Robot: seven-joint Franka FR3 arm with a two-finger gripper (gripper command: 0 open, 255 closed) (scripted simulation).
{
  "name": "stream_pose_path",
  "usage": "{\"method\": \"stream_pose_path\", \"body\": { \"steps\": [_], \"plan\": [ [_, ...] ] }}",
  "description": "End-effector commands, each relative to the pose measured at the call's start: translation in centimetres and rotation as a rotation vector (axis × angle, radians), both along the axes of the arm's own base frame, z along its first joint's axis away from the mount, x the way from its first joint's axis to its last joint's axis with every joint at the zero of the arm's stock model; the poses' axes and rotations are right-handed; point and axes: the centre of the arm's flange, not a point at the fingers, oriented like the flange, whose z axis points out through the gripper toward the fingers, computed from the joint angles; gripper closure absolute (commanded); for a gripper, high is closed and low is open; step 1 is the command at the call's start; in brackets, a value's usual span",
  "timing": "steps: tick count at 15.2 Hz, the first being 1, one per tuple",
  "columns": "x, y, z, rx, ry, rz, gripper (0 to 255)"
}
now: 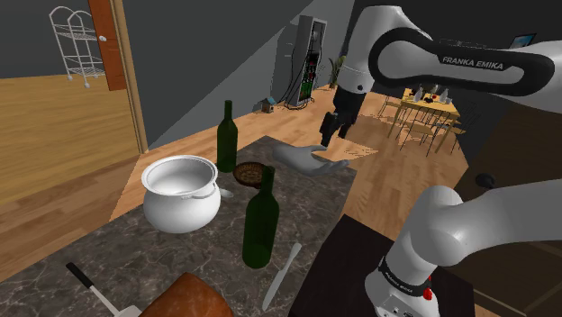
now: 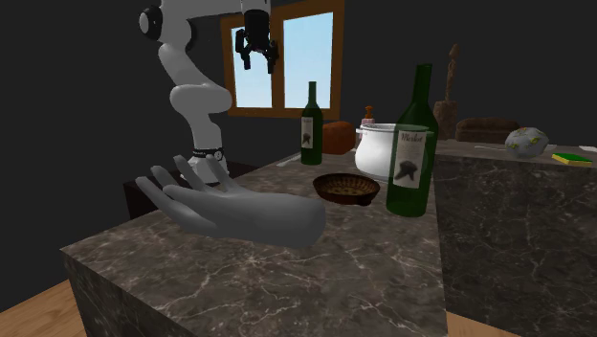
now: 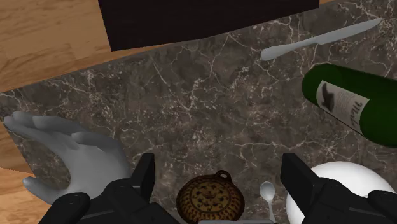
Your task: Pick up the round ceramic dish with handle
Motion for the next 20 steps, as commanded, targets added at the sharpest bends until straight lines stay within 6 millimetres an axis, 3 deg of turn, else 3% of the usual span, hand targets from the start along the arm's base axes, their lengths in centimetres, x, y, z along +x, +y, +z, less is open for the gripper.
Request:
{"method": "stream_pose_path", "body": {
  "steps": [1,20],
  "plan": [
    [0.0,0.0,0.0,0.0,0.0,0.0,0],
    [16.5,1.9,-17.6,-0.135,-0.06,0.395,0]
  ]
}}
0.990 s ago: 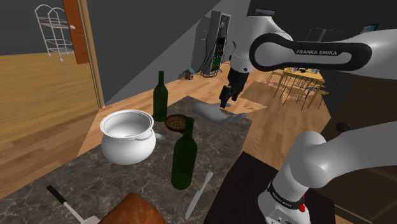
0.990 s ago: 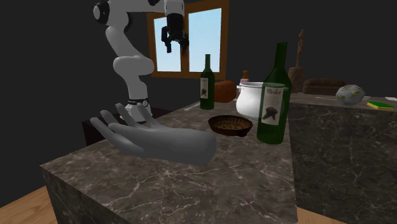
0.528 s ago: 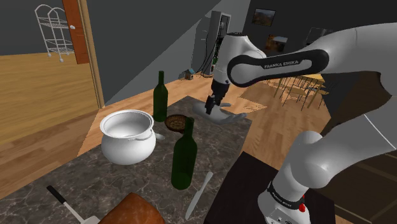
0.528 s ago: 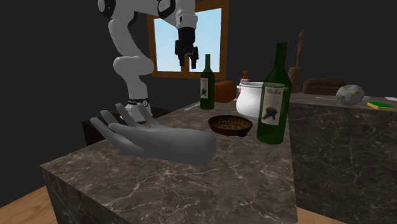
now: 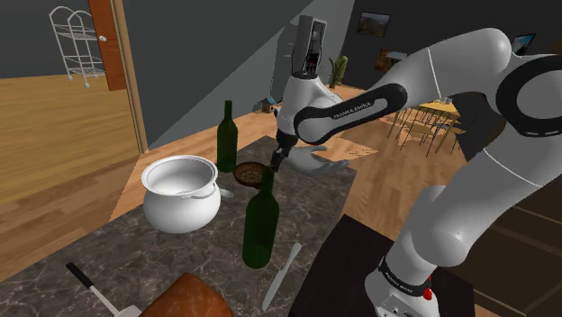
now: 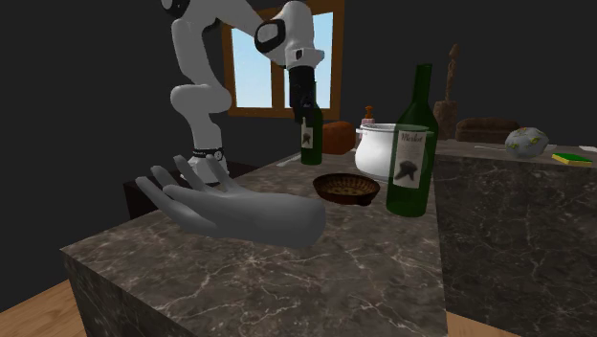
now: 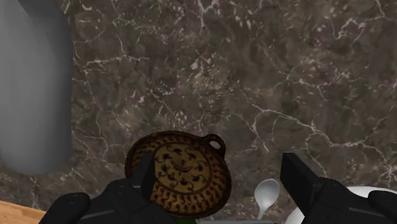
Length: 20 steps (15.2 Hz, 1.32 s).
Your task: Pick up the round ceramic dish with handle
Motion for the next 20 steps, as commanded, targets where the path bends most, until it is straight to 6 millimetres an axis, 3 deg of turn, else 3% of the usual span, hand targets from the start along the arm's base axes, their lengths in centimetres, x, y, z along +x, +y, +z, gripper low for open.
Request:
{"method": "stream_pose_path", "body": {
  "steps": [1,10,18,20],
  "plan": [
    [1.9,0.7,-2.0,-0.013,-0.008,0.044,0],
    [9.6,3.2,-10.2,-0.077,-0.036,0.232,0],
    [9.8,3.3,-14.4,-0.079,-0.037,0.238,0],
    [9.8,3.3,-14.4,-0.079,-0.037,0.238,0]
  ]
}}
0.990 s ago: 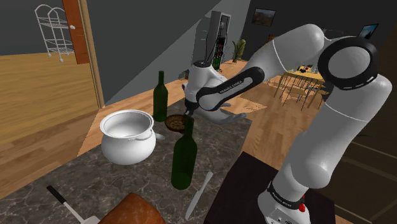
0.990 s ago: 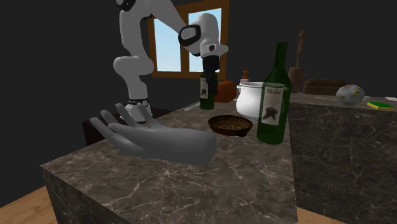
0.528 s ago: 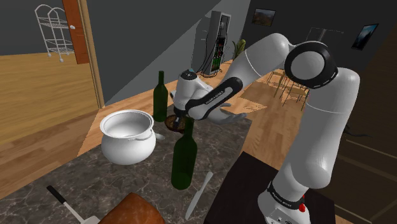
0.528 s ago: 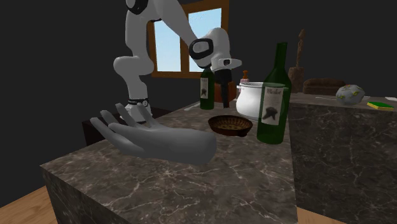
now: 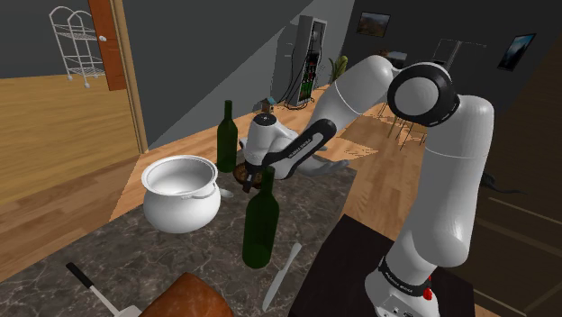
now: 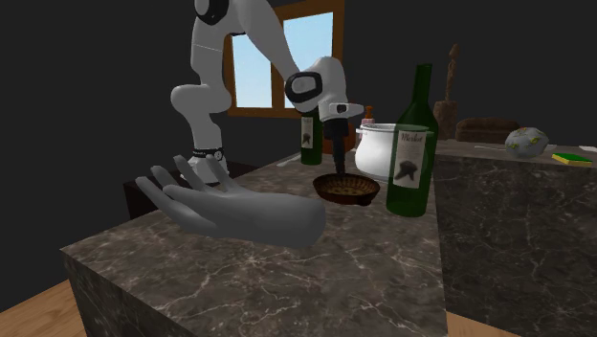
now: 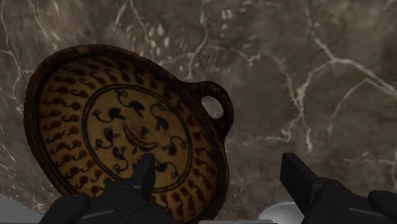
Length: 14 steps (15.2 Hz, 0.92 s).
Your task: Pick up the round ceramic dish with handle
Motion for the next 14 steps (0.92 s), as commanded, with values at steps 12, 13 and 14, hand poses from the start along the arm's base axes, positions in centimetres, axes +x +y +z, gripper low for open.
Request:
{"method": "stream_pose_path", "body": {
  "steps": [12,13,14],
  "plan": [
    [0.0,0.0,0.9,0.0,-0.001,0.0,255],
    [0.0,0.0,1.4,0.0,-0.001,0.0,255],
    [0.0,0.0,2.0,0.0,-0.001,0.0,255]
  ]
}}
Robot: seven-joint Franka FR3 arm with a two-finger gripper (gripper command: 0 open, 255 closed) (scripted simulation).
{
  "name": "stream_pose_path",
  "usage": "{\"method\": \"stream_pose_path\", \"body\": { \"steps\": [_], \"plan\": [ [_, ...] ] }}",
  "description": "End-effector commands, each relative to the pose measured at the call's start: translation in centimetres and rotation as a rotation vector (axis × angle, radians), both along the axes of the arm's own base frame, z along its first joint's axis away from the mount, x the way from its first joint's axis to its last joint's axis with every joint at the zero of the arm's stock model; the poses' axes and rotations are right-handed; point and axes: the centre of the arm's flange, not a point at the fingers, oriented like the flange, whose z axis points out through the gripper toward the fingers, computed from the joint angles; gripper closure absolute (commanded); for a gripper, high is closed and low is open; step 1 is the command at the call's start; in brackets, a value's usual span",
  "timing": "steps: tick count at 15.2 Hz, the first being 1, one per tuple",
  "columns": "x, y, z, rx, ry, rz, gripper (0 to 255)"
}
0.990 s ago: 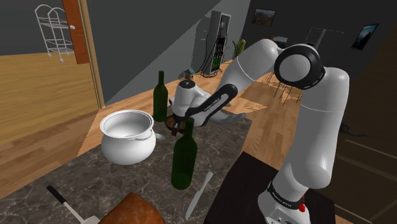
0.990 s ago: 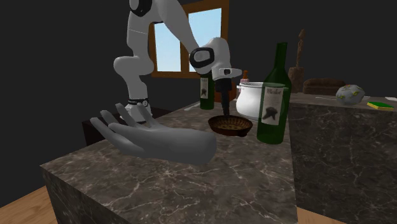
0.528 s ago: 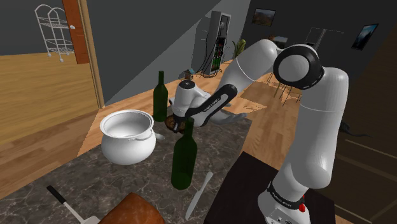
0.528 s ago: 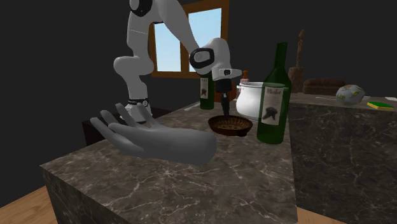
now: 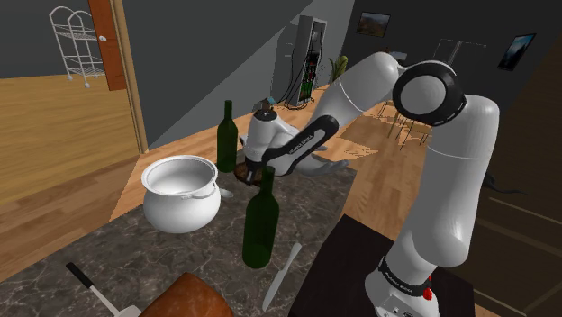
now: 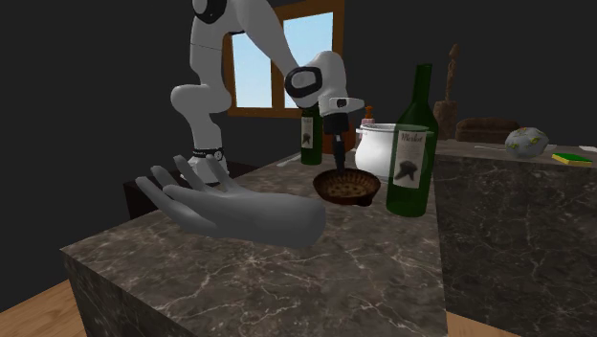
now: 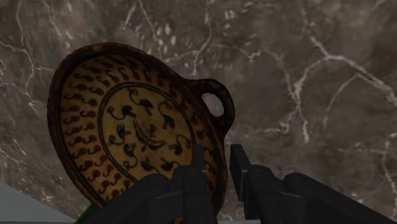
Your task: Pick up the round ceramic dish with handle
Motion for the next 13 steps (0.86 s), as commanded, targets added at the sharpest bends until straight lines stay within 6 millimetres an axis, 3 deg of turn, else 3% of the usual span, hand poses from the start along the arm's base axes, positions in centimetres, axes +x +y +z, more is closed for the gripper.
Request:
{"method": "stream_pose_path", "body": {
  "steps": [1,11,13],
  "plan": [
    [0.0,0.0,1.0,0.0,0.0,0.0,255],
    [0.0,0.0,6.3,0.0,0.0,0.0,255],
    [0.0,0.0,6.4,0.0,0.0,0.0,255]
  ]
}}
